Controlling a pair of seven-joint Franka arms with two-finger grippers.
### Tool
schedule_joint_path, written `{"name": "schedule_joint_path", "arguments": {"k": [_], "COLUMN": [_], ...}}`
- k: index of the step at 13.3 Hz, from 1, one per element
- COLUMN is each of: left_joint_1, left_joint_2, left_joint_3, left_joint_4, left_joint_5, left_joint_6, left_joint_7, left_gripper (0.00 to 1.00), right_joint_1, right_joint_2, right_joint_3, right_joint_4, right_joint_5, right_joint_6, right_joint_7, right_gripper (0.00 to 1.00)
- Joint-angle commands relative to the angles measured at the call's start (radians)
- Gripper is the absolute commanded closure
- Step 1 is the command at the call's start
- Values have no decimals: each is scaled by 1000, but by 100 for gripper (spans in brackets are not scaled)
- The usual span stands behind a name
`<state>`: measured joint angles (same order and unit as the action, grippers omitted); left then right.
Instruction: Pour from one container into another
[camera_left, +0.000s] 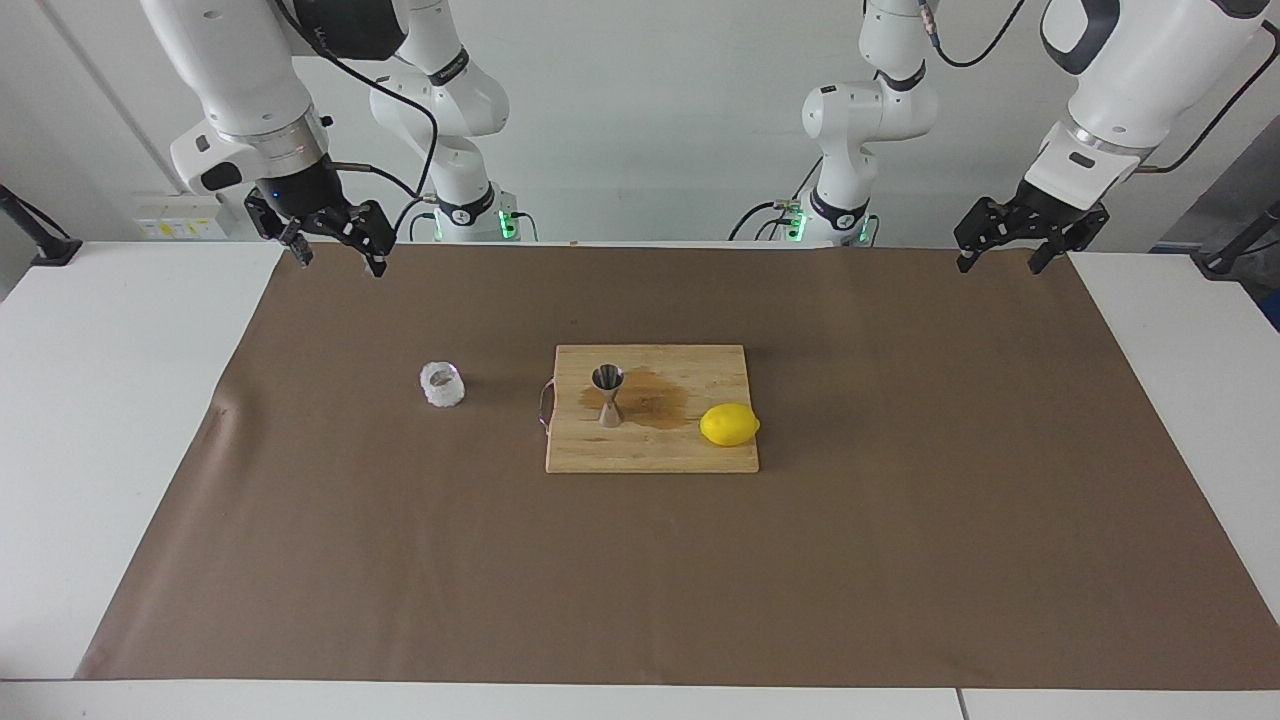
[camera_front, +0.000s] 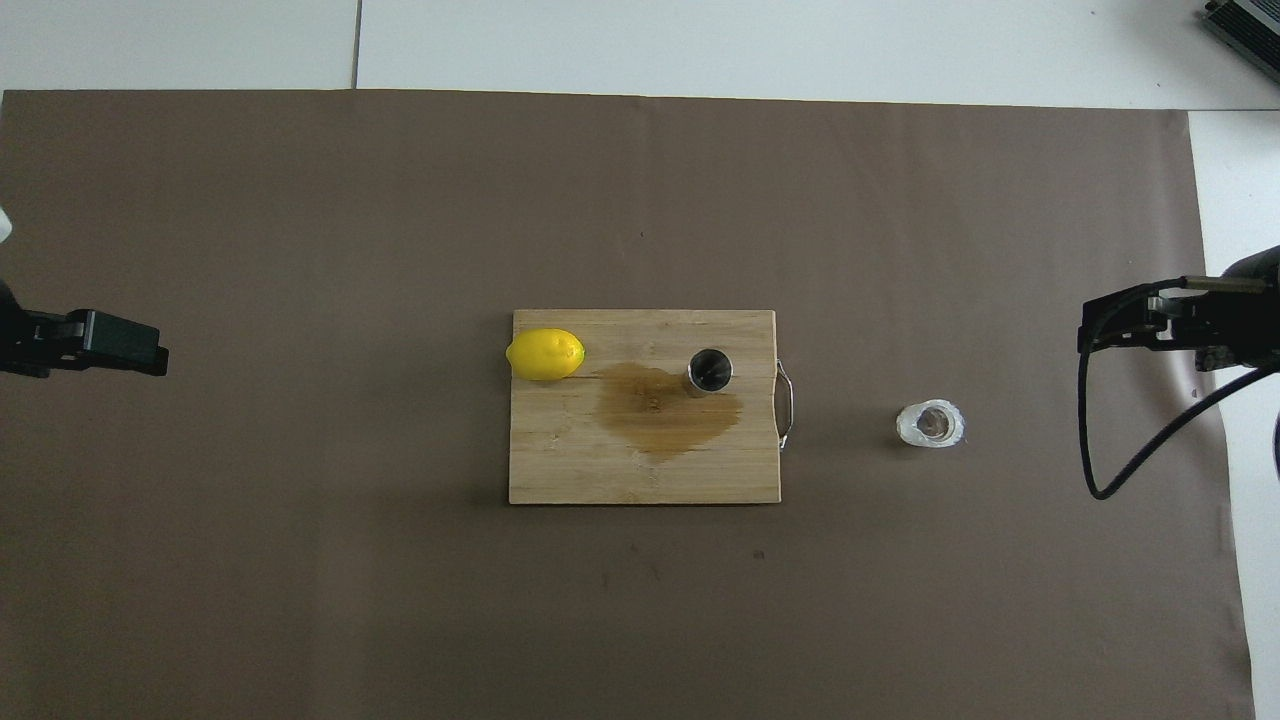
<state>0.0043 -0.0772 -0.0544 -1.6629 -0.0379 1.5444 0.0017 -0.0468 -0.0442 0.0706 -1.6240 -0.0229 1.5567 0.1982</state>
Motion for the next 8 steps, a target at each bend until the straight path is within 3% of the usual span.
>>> {"name": "schedule_joint_path", "arguments": {"k": [1,8], "left_joint_1": [-18,-18], "left_joint_2": [-27,-42], "left_joint_3": [11,10], "left_joint_4": [-8,-28], "left_joint_5": [13,13], "left_joint_6": [-6,3], "left_joint_7": [11,12], "left_gripper": [0,0], "right_joint_1": [-8,-8], "right_joint_2": [1,1], "right_joint_3": [6,6], "right_joint_4": [4,4], "right_joint_5": [-5,-5], "right_joint_6": [-15,-15], "right_joint_7": [15,15], "right_gripper": [0,0]}}
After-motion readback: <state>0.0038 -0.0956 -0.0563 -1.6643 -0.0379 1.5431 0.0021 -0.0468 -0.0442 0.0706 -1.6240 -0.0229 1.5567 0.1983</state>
